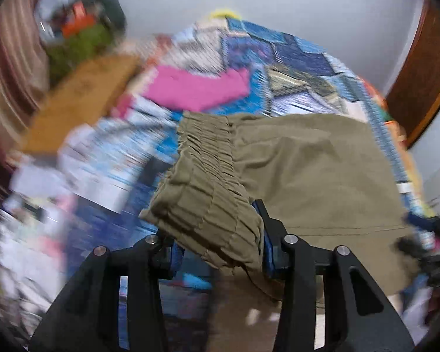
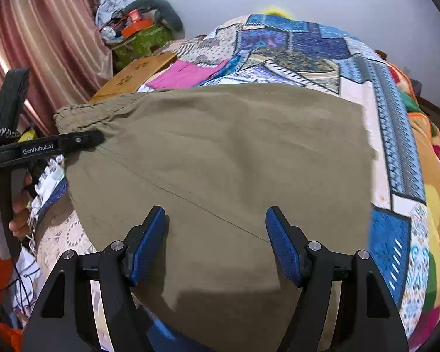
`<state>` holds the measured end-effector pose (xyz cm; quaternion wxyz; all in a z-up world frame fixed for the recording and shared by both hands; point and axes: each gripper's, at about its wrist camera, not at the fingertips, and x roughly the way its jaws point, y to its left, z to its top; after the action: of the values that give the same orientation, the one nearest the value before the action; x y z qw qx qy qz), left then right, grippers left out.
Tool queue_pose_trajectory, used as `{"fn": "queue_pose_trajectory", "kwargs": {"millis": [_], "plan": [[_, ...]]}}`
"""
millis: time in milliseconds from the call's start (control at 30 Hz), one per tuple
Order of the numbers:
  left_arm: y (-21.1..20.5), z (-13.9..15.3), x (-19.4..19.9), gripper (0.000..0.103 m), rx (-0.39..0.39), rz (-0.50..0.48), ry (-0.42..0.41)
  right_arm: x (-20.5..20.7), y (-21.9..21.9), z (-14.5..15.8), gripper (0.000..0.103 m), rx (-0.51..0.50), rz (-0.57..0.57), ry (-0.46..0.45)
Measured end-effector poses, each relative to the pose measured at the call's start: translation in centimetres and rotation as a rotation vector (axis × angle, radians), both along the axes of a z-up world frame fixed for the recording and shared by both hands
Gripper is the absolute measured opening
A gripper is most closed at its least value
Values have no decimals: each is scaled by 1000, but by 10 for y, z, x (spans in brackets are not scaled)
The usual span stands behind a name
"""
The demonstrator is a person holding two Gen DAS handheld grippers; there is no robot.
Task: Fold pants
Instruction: 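Lift the waistband with the left gripper and fold it over the pants, then lay the waistband down on the folded pants and open the left gripper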
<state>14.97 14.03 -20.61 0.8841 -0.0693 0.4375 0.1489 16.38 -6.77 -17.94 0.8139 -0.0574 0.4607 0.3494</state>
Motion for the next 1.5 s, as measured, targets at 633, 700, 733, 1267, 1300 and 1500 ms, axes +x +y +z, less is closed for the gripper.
{"fn": "queue_pose_trajectory", "kwargs": {"millis": [633,700,733,1267,1300,1500], "plan": [[-87,106,7,29,177,-243,-221,-12,-57,-19,67,55,-163,77],[-103,107,16,27,132,-299,-214,-13,-58,-19,67,62,-164,78],[-113,106,22,27,108,-329,-206,-13,-59,-19,67,67,-165,81],[-194,21,54,26,-57,-545,55,-22,-108,10,67,80,-291,-2],[-196,18,53,28,-46,-547,58,-22,-109,11,67,79,-296,-2],[-200,19,46,68,-50,-555,100,-24,-113,12,67,73,-320,-10]]}}
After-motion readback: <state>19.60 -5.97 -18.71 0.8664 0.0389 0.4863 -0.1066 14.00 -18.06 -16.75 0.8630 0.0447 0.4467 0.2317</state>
